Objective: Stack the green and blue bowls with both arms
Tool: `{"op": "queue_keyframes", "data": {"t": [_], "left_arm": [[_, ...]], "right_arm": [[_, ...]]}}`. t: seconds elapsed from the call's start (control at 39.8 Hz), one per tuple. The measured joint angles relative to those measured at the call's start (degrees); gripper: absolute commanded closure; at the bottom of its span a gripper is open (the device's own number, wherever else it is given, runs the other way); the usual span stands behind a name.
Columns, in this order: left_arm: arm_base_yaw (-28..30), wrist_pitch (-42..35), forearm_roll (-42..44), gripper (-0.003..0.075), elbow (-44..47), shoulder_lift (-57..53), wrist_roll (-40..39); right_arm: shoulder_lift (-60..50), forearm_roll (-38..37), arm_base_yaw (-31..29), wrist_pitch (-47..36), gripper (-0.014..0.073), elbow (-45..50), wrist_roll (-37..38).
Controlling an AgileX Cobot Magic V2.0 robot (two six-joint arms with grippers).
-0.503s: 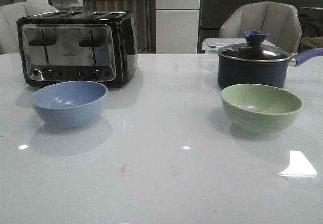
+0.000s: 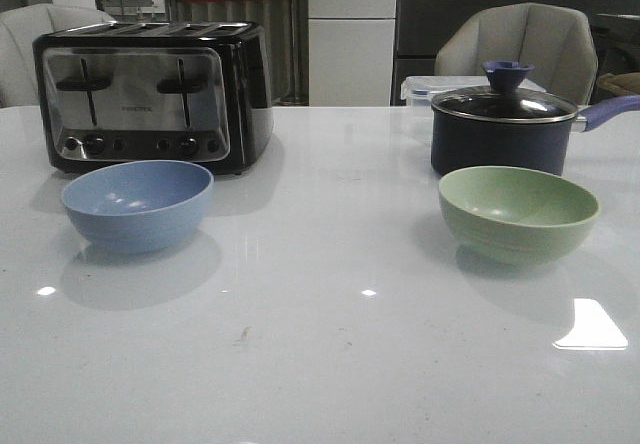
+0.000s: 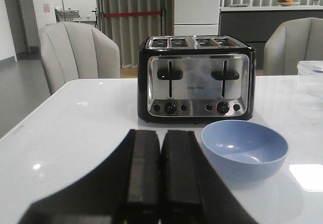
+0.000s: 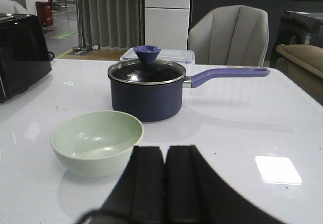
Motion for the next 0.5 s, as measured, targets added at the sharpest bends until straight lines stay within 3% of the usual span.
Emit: {"op": "queue_keyframes", "data": {"t": [0.28, 0.5], "left_arm": [[0.0, -0.14, 0.0, 0.0625, 0.0, 0.0, 0.0], [0.0, -4.49, 0.0, 0.0625, -0.16, 0.0, 0.0]], "right_arm": [[0.0, 0.0, 0.0, 0.0, 0.0571, 0.0, 0.0], [0.0, 0.11, 0.0, -1.07, 0.0571, -0.13, 0.0]]}}
